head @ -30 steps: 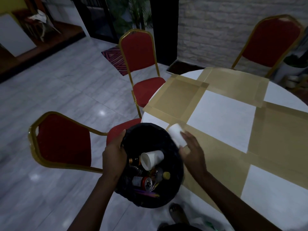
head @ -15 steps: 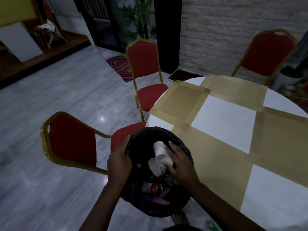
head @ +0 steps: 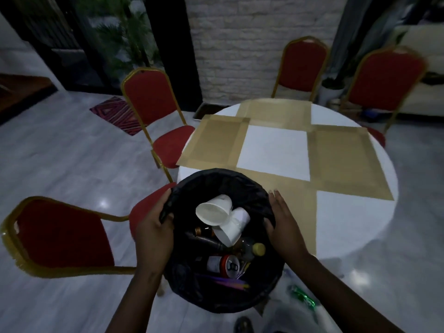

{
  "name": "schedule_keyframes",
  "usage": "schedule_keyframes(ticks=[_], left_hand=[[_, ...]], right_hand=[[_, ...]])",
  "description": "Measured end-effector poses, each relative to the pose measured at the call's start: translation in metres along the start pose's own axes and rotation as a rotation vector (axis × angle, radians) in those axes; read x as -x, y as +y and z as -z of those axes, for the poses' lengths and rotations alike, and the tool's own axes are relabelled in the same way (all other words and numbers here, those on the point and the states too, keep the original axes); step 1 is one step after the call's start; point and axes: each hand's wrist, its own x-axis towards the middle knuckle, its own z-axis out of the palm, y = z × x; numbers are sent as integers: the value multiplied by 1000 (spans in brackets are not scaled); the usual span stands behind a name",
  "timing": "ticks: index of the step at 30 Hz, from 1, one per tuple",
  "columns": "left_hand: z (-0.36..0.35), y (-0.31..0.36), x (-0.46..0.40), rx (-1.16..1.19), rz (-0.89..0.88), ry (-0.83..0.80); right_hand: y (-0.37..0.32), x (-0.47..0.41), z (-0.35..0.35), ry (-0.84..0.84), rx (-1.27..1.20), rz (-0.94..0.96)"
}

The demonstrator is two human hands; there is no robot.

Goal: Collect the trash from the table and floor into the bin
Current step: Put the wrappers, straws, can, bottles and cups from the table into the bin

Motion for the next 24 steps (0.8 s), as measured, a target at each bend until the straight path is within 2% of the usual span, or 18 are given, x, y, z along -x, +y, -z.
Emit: schedule_keyframes(ticks=[4, 12, 18, 24], left_hand=[[-25, 18, 9, 37, -76, -112], [-106, 66, 30, 110, -189, -425], [-202, 114, 84, 236, -261, -723], [-330, 129, 160, 145, -417, -1001]], right_hand=[[11, 37, 40, 121, -27, -167], [42, 106, 145, 439, 126, -323], [75, 196, 218, 623, 289, -535], [138, 291, 249, 764, 321, -818]])
